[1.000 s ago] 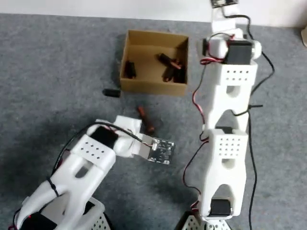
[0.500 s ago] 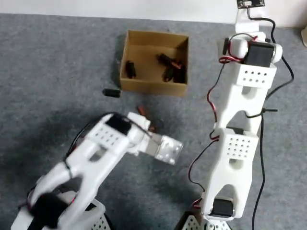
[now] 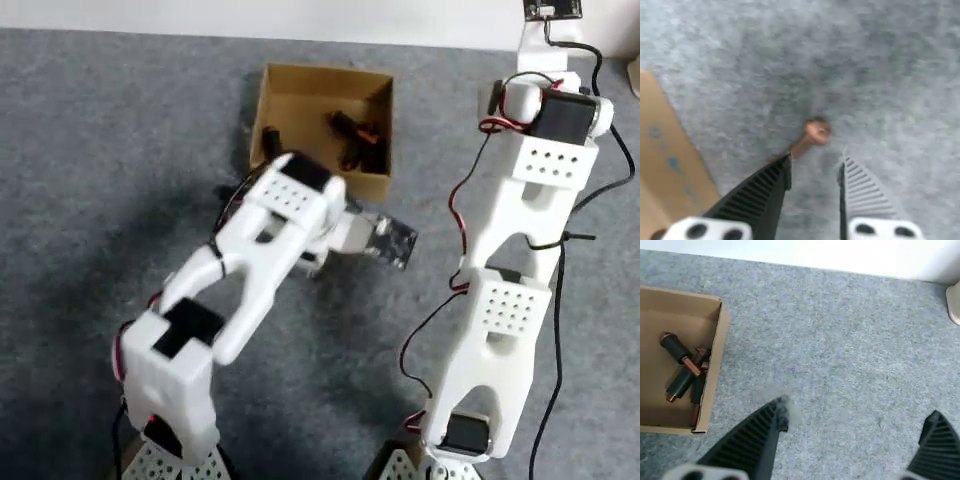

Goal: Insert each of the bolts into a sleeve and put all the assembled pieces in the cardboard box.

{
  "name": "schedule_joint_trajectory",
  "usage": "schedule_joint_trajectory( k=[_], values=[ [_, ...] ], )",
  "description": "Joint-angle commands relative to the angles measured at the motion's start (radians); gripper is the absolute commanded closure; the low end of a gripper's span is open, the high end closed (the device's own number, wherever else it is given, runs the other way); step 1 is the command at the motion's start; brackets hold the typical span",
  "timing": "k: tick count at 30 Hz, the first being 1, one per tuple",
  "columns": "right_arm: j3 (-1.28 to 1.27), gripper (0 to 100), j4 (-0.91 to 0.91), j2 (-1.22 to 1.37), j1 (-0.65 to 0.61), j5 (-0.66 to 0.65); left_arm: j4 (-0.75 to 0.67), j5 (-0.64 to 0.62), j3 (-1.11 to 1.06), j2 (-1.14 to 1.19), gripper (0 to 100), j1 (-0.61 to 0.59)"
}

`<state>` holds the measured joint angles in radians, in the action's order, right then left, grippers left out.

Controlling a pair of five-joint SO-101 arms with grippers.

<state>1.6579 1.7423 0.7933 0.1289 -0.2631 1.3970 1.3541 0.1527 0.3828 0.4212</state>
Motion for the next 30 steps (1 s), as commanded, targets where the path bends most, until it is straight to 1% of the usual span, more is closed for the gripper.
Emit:
schedule_joint_trajectory(
  k=[1,3,6,8,20,30],
  values=[
    [0.096,63.2,0.019,-0.056,0.008,-0.014,0.043,0.353,0.17,0.081,84,0.004],
    [0.096,63.2,0.019,-0.056,0.008,-0.014,0.051,0.353,0.203,0.127,84,0.004],
    [0.094,63.2,0.019,-0.056,0.008,-0.014,0.112,0.353,0.255,0.173,84,0.002],
    [0.093,63.2,0.019,-0.054,0.008,-0.014,0.127,0.353,0.268,0.196,84,0.002],
    [0.093,63.2,0.019,-0.054,0.024,-0.014,0.127,0.359,0.348,0.326,84,-0.091],
    [0.093,63.2,0.019,-0.054,0.027,-0.014,0.135,0.354,0.394,0.414,84,-0.09]
  ],
)
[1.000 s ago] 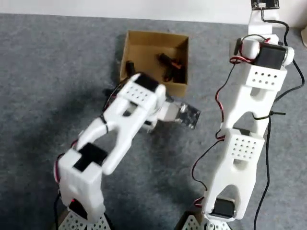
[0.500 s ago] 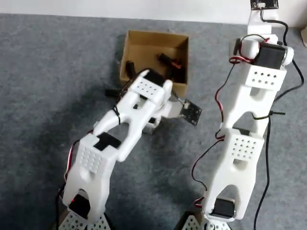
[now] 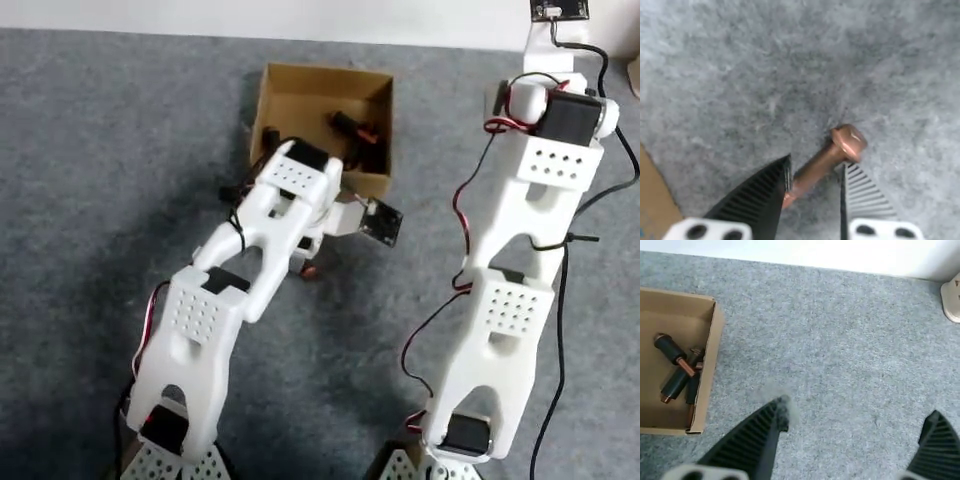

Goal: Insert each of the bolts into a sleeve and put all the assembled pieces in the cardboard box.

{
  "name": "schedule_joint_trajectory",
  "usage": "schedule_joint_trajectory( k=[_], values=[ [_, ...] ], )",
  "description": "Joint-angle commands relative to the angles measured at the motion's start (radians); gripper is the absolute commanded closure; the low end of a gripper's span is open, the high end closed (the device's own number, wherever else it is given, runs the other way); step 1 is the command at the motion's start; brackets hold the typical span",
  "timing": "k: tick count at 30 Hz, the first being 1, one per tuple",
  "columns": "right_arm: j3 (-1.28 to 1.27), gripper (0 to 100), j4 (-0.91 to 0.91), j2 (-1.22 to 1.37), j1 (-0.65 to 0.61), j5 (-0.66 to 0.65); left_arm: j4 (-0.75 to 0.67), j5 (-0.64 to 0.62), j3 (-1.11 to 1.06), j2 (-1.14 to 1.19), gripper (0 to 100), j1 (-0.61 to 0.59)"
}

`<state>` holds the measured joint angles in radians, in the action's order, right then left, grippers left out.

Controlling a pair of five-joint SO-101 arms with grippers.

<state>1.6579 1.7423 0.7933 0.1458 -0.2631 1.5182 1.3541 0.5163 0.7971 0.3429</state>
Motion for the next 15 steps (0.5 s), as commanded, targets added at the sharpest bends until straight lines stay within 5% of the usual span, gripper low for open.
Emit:
schedule_joint_trajectory(
  k=[1,7,12,15],
  values=[
    [0.093,63.2,0.021,-0.054,0.01,-0.014,0.014,0.354,0.027,0.001,84,-0.012],
    [0.093,63.3,0.021,-0.054,0.036,-0.014,0.038,0.353,0.024,0.001,84,-0.007],
    [0.093,63.3,0.021,-0.054,0.059,-0.014,0.063,0.354,0.013,0.002,100,-0.012],
    [0.093,63.3,0.021,-0.054,0.061,-0.014,0.061,0.354,-0.035,0.002,100,-0.01]
  ],
)
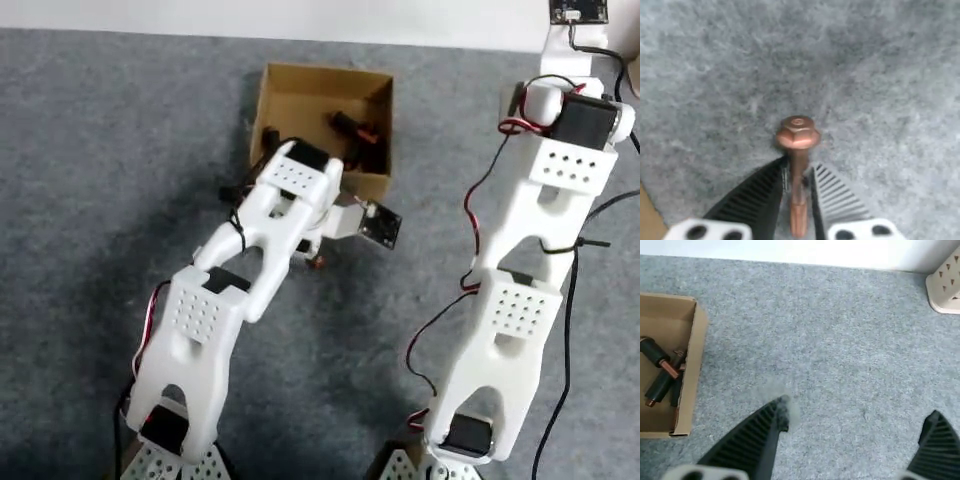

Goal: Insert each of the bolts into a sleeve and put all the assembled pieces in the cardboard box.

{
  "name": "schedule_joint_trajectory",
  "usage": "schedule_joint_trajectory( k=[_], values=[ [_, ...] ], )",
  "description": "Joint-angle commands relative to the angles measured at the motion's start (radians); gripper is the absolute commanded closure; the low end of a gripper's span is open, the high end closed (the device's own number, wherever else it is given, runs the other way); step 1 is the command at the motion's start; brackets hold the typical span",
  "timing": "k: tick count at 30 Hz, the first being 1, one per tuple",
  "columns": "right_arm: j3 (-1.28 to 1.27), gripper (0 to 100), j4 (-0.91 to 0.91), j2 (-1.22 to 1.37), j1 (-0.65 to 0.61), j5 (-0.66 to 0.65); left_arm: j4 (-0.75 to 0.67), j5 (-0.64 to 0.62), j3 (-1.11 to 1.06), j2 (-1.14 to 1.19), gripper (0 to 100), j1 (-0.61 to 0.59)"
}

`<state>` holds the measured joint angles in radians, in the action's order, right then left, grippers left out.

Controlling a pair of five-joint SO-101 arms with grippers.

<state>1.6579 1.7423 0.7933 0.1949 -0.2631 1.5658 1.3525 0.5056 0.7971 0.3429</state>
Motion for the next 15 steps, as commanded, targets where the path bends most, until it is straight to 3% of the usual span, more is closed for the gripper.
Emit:
schedule_joint_trajectory(
  k=[1,5,9,15],
  values=[
    [0.093,63.3,0.021,-0.054,0.01,-0.012,0.012,0.356,-0.045,0.002,100,-0.008],
    [0.093,63.3,0.021,-0.054,0.008,-0.008,0.018,0.33,-0.088,-0.005,99,0.008],
    [0.096,63.3,0.021,-0.054,0.01,-0.008,0.018,0.166,-0.073,-0.01,99,0.038],
    [0.101,63.3,0.021,-0.058,0.008,-0.009,0.112,0.021,0.002,-0.148,99,0.105]
  ],
)
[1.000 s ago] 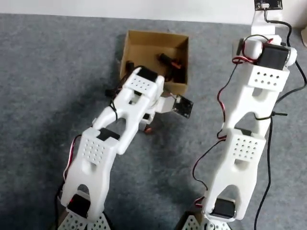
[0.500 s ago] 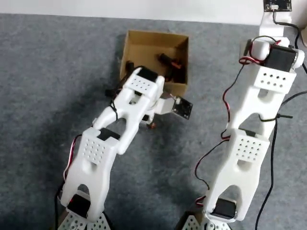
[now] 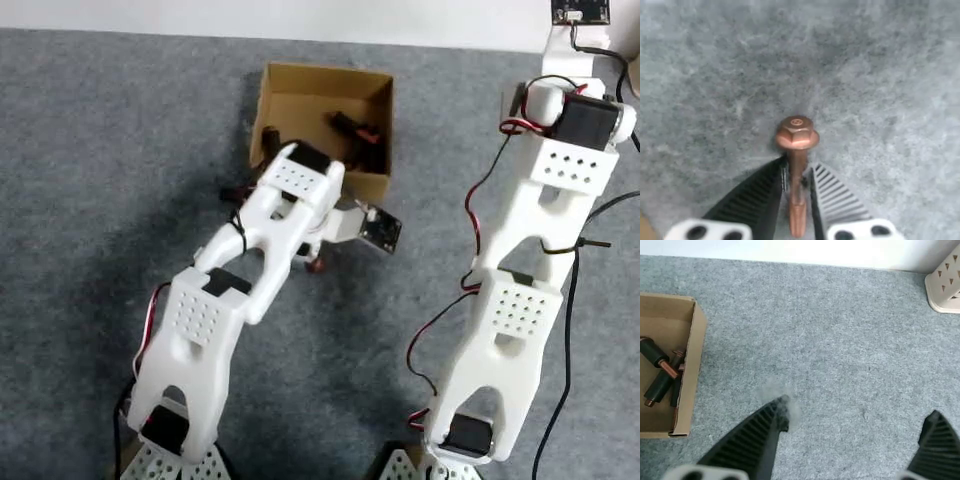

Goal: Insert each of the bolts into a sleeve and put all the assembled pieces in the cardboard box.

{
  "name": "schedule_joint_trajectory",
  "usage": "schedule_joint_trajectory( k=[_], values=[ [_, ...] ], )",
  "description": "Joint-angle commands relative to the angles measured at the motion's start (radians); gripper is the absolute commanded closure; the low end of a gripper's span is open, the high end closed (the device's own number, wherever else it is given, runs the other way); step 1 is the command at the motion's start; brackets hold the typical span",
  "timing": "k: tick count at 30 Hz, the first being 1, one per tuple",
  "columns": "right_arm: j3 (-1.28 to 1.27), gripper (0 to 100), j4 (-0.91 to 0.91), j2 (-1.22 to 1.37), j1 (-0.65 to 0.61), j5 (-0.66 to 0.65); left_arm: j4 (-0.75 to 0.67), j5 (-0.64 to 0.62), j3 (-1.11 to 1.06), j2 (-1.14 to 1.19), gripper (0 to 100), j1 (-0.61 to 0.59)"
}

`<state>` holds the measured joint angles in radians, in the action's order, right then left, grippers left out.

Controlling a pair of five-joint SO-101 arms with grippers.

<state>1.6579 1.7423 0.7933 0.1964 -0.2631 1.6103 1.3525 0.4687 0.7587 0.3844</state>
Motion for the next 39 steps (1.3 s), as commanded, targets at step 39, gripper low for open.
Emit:
schedule_joint_trajectory(
  k=[39],
  values=[
    [0.09,63.4,0.024,-0.68,-0.492,0.078,0.072,-1.163,-0.045,-1.593,99,-0.401]
  ],
)
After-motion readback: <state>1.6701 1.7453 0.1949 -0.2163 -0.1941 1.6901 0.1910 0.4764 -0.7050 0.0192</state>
